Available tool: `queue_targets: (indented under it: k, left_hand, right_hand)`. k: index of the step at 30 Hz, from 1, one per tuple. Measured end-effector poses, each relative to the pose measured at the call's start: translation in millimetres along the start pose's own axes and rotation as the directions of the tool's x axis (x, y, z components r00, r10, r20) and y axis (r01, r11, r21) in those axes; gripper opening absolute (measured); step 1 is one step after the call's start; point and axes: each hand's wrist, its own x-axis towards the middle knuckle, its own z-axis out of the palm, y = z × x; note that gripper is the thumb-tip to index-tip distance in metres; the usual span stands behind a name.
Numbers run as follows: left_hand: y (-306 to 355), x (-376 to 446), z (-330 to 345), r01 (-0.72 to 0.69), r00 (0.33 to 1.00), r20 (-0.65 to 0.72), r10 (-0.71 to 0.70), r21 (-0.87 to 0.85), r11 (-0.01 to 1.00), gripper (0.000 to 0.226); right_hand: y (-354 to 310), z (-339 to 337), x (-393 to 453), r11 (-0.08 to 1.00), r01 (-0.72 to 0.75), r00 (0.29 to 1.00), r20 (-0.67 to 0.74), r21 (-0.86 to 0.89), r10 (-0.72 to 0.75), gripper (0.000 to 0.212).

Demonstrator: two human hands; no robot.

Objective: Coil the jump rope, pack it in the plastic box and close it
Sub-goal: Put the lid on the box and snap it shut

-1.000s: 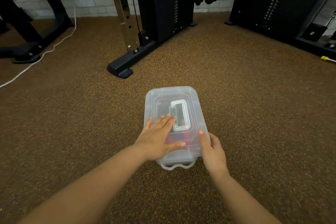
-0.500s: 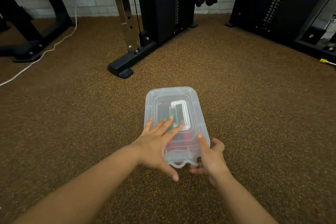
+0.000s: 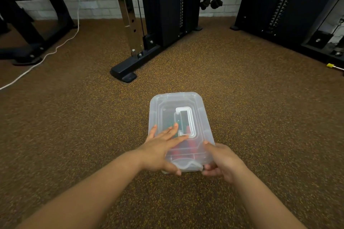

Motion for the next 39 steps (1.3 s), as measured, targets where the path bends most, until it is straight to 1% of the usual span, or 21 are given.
queue_targets:
  k: [2, 3, 4, 5, 7, 8, 10, 12, 14, 17, 21, 23, 24, 26, 28, 29, 31, 33, 35, 37, 39]
  left_hand:
    - [0.4, -1.0, 1.1, 0.002, 1.0, -0.013, -0.002, -0.001, 1.0, 0.112]
    - [1.1, -1.5, 1.2, 0.005, 1.0, -0.03, -0.005, -0.006, 1.0, 0.116]
    - [1.1, -1.4, 1.6, 0.015, 0.998, -0.056, -0.016, -0.02, 1.0, 0.116]
    - [0.2, 0.1, 1.5, 0.033, 0.995, -0.091, -0.037, -0.04, 0.999, 0.112]
    - [-4.9, 8.5, -0.9, 0.109, 0.98, -0.158, -0.117, -0.06, 0.992, 0.097]
    - [-9.8, 17.0, -3.5, 0.161, 0.97, -0.175, -0.168, -0.052, 0.986, 0.091]
    - [-19.8, 37.9, -11.5, 0.243, 0.952, -0.183, -0.246, -0.038, 0.969, 0.085]
    - [-25.4, 58.6, -20.4, 0.259, 0.949, -0.18, -0.259, -0.024, 0.966, 0.08]
    - [-28.0, 75.3, -28.1, 0.231, 0.953, -0.199, -0.228, -0.008, 0.973, 0.079]
    - [-33.8, 96.6, -37.7, 0.216, 0.933, -0.28, -0.224, -0.061, 0.975, 0.08]
    - [-47.6, 124.3, -49.0, 0.299, 0.894, -0.354, -0.275, 0.014, 0.954, 0.077]
    - [-53.1, 135.9, -59.5, 0.346, 0.872, -0.37, -0.322, -0.001, 0.938, 0.079]
    - [-55.9, 141.3, -65.7, 0.372, 0.865, -0.348, -0.36, -0.034, 0.927, 0.082]
    - [-59.6, 149.2, -79.1, 0.449, 0.842, -0.251, -0.478, -0.165, 0.878, 0.097]
    - [-63.4, 156.6, -88.4, 0.519, 0.811, -0.163, -0.562, -0.243, 0.819, 0.116]
    - [-64.9, 158.9, -91.3, 0.546, 0.797, -0.121, -0.592, -0.276, 0.791, 0.121]
    - [-68.3, 162.1, -95.6, 0.575, 0.778, -0.024, -0.628, -0.374, 0.727, 0.124]
    - [-72.9, 163.9, -99.8, 0.567, 0.787, 0.053, -0.615, -0.454, 0.687, 0.123]
    - [-78.0, 165.5, -100.0, 0.514, 0.807, 0.052, -0.589, -0.554, 0.655, 0.122]
    - [-79.5, 165.4, -94.3, 0.423, 0.819, -0.033, -0.573, -0.64, 0.641, 0.108]
    - [-78.9, 162.4, -85.8, 0.345, 0.826, -0.134, -0.547, -0.647, 0.68, 0.091]
  right_hand:
    - [-8.5, -6.5, 0.0, 0.976, 0.017, 1.0, 0.018, -0.216, -0.013, 0.041]
    - [-12.2, -9.5, 3.2, 0.95, 0.046, 0.999, 0.005, -0.308, -0.047, 0.042]
    - [-16.3, -10.9, 6.1, 0.932, 0.091, 0.996, 0.011, -0.352, -0.093, 0.042]
    - [-21.3, -10.6, 7.9, 0.923, 0.144, 0.989, 0.038, -0.356, -0.14, 0.041]
    - [-31.6, -5.8, 10.9, 0.932, 0.227, 0.974, 0.071, -0.283, -0.216, 0.036]
    - [-36.1, -3.6, 17.8, 0.929, 0.259, 0.966, 0.05, -0.263, -0.255, 0.037]
    - [-45.6, 0.0, 35.8, 0.92, 0.299, 0.95, -0.011, -0.255, -0.312, 0.047]
    - [-58.8, 4.5, 49.5, 0.91, 0.32, 0.936, -0.063, -0.263, -0.347, 0.044]
    - [-72.7, 8.5, 61.1, 0.898, 0.333, 0.922, -0.1, -0.289, -0.374, 0.043]
    - [-87.8, 12.9, 79.0, 0.878, 0.326, 0.911, -0.133, -0.351, -0.391, 0.043]
    - [-93.1, 14.9, 94.7, 0.842, 0.354, 0.881, -0.158, -0.407, -0.446, 0.038]
    - [-89.6, 15.8, 98.4, 0.827, 0.371, 0.862, -0.175, -0.423, -0.476, 0.038]
    - [-87.3, 16.0, 99.0, 0.822, 0.377, 0.856, -0.178, -0.427, -0.485, 0.039]
    - [-84.1, 14.9, 100.5, 0.818, 0.395, 0.848, -0.176, -0.418, -0.5, 0.042]
    - [-82.0, 12.7, 101.7, 0.818, 0.411, 0.843, -0.174, -0.402, -0.509, 0.04]
    - [-81.3, 12.2, 102.2, 0.819, 0.42, 0.839, -0.176, -0.391, -0.515, 0.037]
    - [-80.4, 11.9, 103.2, 0.82, 0.431, 0.833, -0.183, -0.377, -0.522, 0.035]
    - [-79.7, 12.5, 104.5, 0.82, 0.438, 0.829, -0.189, -0.369, -0.527, 0.035]
    - [-78.4, 12.2, 106.5, 0.818, 0.444, 0.825, -0.191, -0.366, -0.533, 0.035]
    - [-78.0, 12.1, 106.7, 0.82, 0.444, 0.824, -0.195, -0.363, -0.532, 0.035]
    - [-77.7, 12.6, 107.0, 0.822, 0.438, 0.826, -0.198, -0.365, -0.528, 0.036]
